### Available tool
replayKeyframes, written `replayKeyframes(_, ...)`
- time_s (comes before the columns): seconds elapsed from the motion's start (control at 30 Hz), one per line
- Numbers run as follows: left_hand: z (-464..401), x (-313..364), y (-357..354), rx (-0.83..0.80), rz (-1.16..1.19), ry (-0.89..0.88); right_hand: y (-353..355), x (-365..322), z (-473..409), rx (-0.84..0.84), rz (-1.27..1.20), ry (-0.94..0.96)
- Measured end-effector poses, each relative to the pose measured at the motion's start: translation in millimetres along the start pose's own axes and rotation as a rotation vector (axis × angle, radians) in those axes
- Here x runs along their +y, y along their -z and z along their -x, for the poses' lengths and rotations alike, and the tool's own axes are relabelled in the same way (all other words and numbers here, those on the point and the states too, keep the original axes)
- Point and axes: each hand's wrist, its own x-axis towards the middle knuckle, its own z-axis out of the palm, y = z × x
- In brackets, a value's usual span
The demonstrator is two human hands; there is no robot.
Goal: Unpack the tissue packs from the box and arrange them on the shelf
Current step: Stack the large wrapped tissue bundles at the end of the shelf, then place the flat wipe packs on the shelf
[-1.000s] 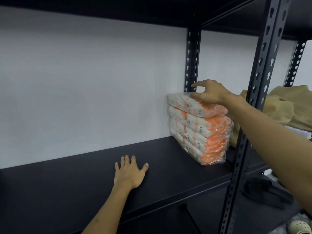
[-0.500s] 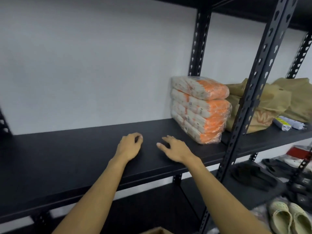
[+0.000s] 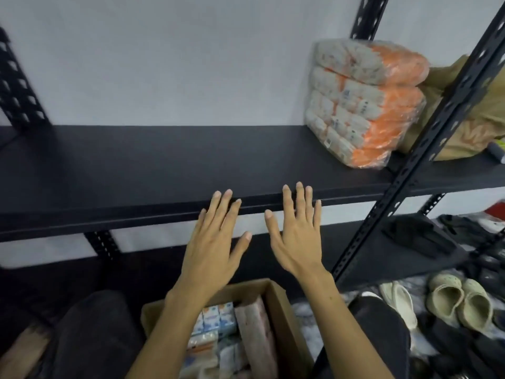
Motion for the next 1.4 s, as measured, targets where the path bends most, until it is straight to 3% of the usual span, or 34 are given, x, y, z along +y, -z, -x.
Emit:
replayKeyframes(0.17, 64, -20, -20, -0.136, 0.128, 0.175, -38, -15, 59, -0.157, -0.189, -0.059)
replayKeyframes(0.43, 159, -80, -99, -0.621, 0.206, 0.608, -139, 2, 167, -0.8, -0.46, -0.288)
replayKeyframes(0.53, 169, -90, -106, -0.715, 0.208, 0.677, -157, 16, 188, -1.108, -0.391, -0.452)
replayKeyframes(0.6, 177, -97, -107, -0.796, 0.212, 0.729, -165, 19, 194, -1.2, -0.302, -0.523)
replayKeyframes(0.7, 188, -103, -104, -0.9, 0.187, 0.795, -174, 5, 192, -1.228, -0.332, -0.506)
replayKeyframes(0.87, 192, -102, -94, -0.934, 0.136, 0.88, -177, -20, 181, -1.218, -0.436, -0.457)
replayKeyframes(1.4, 196, -75, -99, -0.864, 0.069, 0.838, -153, -12, 185, -1.195, -0.479, -0.485)
